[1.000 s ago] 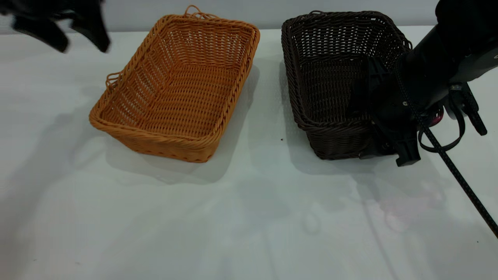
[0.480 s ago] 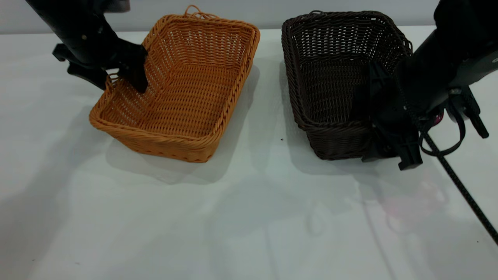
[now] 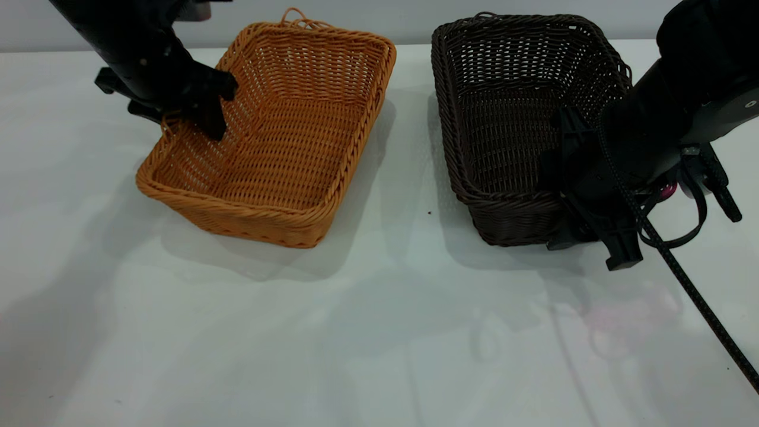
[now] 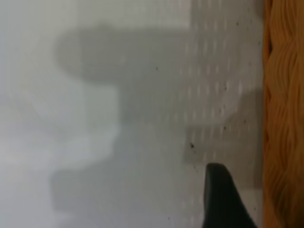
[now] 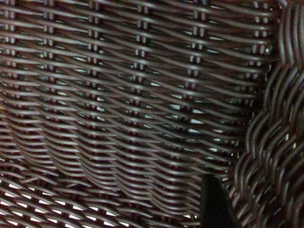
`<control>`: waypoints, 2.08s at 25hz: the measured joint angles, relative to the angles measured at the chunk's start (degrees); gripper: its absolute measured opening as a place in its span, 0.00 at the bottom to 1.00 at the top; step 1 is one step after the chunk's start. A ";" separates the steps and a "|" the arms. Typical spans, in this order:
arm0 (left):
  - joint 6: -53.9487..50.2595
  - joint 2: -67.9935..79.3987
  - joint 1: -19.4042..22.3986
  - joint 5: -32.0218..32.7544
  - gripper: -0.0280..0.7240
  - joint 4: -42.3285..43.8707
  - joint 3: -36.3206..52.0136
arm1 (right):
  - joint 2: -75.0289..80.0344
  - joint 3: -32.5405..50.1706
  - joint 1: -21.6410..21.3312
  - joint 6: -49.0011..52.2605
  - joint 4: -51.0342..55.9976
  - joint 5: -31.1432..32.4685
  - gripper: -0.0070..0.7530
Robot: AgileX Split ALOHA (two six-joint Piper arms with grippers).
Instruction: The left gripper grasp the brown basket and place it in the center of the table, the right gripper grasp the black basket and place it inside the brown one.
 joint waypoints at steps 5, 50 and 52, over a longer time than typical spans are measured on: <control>0.00 1.08 -0.05 0.12 0.48 0.00 0.00 | 0.00 0.00 0.00 -0.91 0.00 0.00 0.45; 55.97 0.78 -17.77 -11.89 0.14 7.65 -1.06 | -16.56 -10.44 -25.31 -32.07 -28.42 47.62 0.14; 55.97 0.78 -18.04 -11.94 0.14 7.68 -1.06 | -16.56 -11.44 -25.31 -32.01 -29.10 48.31 0.14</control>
